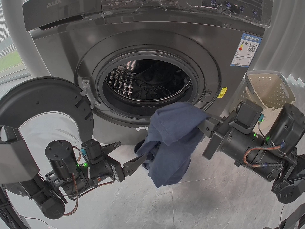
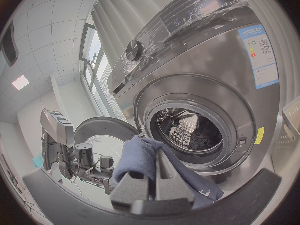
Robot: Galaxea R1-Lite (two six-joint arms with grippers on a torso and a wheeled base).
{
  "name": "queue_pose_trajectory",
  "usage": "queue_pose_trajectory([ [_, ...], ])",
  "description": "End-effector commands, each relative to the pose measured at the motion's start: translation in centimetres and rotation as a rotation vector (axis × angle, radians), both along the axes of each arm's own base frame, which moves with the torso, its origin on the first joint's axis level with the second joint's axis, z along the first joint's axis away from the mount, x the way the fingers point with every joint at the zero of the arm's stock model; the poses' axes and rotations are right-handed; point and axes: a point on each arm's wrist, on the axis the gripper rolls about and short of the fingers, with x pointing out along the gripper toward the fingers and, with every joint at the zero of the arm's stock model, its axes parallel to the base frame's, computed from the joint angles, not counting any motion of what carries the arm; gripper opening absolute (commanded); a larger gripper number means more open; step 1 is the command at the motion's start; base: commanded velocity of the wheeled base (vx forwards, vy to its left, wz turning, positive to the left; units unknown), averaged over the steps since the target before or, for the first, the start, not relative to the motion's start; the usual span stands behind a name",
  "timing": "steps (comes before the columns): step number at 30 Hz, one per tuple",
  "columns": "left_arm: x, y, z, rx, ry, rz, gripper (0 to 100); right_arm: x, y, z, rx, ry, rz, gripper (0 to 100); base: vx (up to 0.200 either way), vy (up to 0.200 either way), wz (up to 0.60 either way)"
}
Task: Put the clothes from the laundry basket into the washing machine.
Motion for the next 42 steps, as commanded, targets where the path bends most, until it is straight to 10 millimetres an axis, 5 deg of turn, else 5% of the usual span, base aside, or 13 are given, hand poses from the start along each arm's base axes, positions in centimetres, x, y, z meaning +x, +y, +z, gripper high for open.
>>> queue_pose_trajectory([
  [1,0.4,0.2,-1.4,0.027,0.047,0.011,100,-0.2,-0.2,0.5,0.014,-0.013,0.001,0,0.0,0.0,0.0],
  [22,7.0,-2.3,-4.0,-0.001,0.011,0.051,100,-0.6,0.2,0.3,0.009,-0.006,0.02,0,0.0,0.0,0.0],
  [39,7.3,-3.6,-3.9,-0.017,-0.009,-0.045,100,-0.6,0.2,0.1,0.006,-0.002,0.02,0,0.0,0.0,0.0],
  [40,7.1,-3.8,-3.9,-0.017,-0.009,-0.051,0,-0.5,0.3,0.1,0.005,-0.001,0.02,0,0.0,0.0,0.0],
  [42,6.9,-4.3,-3.8,-0.023,-0.01,-0.068,0,-0.5,0.3,0.1,0.006,0.0,0.018,0,0.0,0.0,0.0],
])
